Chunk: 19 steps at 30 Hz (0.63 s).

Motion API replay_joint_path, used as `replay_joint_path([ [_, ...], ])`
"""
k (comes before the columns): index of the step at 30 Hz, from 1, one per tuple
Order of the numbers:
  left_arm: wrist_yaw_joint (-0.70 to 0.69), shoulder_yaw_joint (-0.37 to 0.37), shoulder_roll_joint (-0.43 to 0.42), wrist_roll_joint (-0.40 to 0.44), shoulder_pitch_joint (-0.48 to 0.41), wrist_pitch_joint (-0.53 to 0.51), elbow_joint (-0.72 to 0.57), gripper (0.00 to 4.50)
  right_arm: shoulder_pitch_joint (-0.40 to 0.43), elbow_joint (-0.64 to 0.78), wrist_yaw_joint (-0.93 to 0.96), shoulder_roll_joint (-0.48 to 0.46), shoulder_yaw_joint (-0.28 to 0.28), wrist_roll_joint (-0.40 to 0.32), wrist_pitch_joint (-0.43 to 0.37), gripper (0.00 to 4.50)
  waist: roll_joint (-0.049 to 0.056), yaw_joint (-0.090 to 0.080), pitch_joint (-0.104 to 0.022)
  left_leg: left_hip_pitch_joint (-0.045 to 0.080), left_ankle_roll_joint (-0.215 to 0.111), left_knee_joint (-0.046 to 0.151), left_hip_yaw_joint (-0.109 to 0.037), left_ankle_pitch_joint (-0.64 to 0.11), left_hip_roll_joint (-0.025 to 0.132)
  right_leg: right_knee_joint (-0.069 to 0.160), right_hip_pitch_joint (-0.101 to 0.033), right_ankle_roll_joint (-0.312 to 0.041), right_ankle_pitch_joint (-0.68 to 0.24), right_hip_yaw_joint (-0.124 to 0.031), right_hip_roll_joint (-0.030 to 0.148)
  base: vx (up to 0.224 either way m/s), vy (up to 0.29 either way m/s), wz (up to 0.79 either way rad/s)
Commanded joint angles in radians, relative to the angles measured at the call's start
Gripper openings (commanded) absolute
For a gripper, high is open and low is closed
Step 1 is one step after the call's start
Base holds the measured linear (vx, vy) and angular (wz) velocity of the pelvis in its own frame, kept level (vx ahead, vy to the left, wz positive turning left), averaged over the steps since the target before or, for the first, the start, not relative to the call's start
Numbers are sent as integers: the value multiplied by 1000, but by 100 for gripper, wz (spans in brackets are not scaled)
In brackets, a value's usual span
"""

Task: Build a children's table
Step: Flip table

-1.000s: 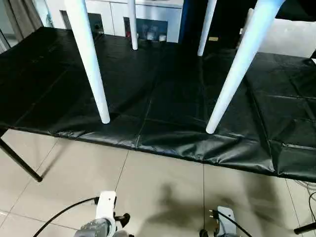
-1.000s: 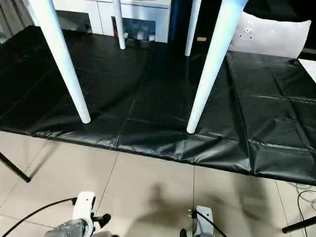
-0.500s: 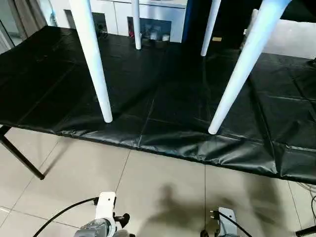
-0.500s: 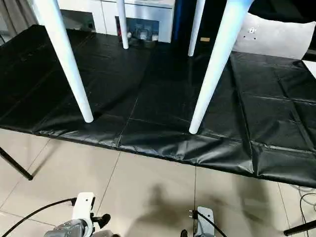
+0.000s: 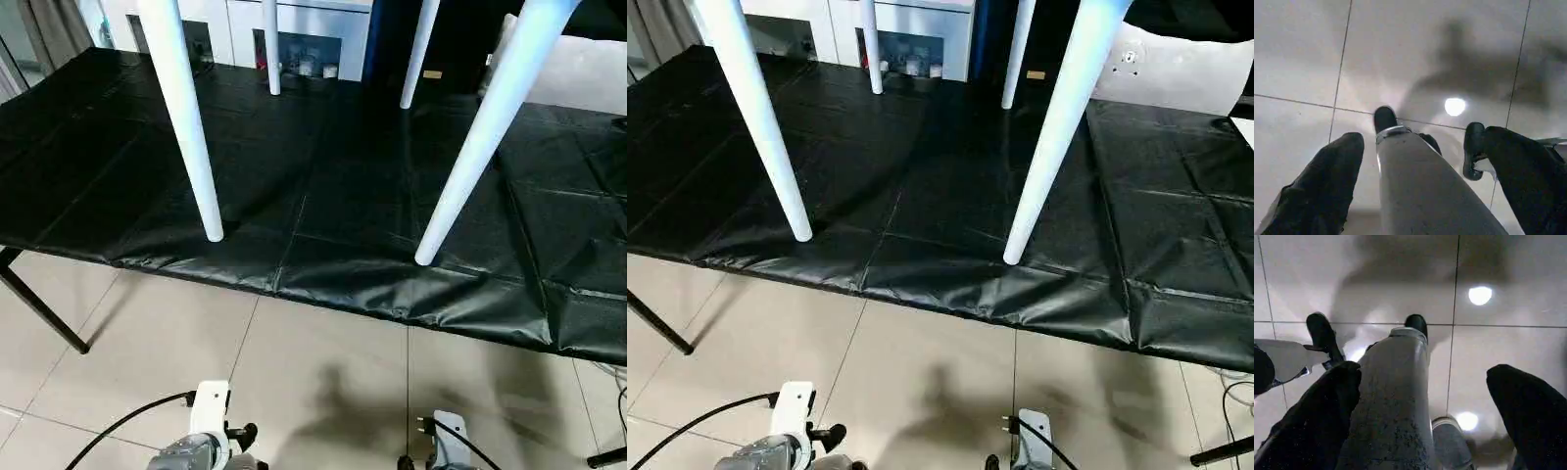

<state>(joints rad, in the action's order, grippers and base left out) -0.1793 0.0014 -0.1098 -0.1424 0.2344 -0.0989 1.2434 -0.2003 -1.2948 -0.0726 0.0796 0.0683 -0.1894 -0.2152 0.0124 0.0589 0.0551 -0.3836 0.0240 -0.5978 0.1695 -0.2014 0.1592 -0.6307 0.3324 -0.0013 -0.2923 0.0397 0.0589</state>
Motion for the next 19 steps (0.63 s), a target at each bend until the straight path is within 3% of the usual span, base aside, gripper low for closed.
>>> replay_joint_path([
  [1,10,0,1,4,4,9,9,443,3,-11,3,-4,2,-3,-9,450,8,1,-42,20,-61,88,-36,-178,101,74,-13,-284,157,-52,122,0,0,0],
  [6,10,0,1,4,4,9,9,443,3,-11,3,-4,2,-3,-9,450,7,1,-43,18,-68,86,-35,-157,99,71,-14,-282,192,-52,123,0,0,0],
  [19,10,0,1,4,4,9,9,443,3,-11,3,-4,2,-3,-9,450,8,1,-41,19,-59,88,-36,-171,101,74,-13,-281,165,-53,123,0,0,0],
])
